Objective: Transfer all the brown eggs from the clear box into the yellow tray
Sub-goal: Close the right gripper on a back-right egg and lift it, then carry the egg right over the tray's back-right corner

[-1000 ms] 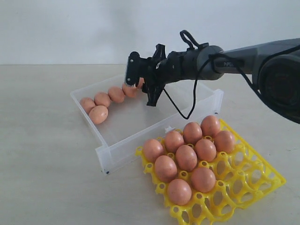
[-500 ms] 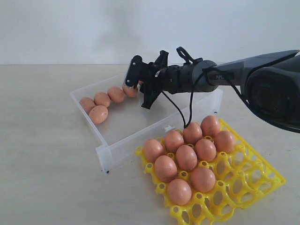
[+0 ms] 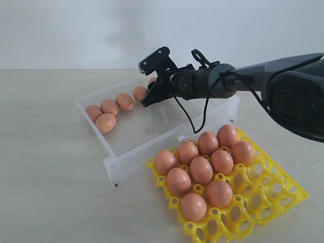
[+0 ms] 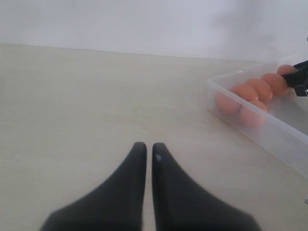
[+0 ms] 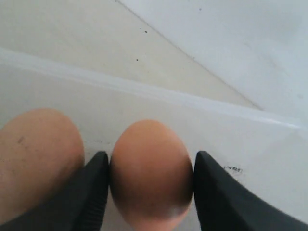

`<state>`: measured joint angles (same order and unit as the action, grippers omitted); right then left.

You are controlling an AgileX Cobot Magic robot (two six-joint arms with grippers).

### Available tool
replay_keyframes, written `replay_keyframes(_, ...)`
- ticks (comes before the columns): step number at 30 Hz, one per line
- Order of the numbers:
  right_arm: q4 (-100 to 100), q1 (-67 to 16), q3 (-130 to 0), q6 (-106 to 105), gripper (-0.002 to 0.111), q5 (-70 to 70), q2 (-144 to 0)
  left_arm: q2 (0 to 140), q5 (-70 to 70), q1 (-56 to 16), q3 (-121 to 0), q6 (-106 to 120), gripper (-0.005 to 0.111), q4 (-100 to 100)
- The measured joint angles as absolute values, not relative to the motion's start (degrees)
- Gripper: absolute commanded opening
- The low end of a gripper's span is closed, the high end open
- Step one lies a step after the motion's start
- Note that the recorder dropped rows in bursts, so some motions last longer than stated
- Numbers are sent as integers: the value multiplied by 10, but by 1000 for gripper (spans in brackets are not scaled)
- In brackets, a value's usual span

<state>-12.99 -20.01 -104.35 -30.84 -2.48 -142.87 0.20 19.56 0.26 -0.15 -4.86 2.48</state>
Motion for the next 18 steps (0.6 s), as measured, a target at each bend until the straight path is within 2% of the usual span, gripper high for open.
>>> replay_keyframes(6, -130, -200, -1035, -197, 0, 26, -1401, 2, 196, 3, -1, -49, 4, 25)
replay_keyframes(10, -130, -200, -986, -163, 0, 8, -1363, 2, 196, 3, -1, -49, 4, 25)
replay_keyframes(13, -131, -194, -903, -156, 0, -40, -1323, 2, 196, 3, -1, -49, 4, 25)
replay_keyframes(18, -127, -173, -709, -131, 0, -196, -1238, 2, 196, 3, -1, -49, 4, 25)
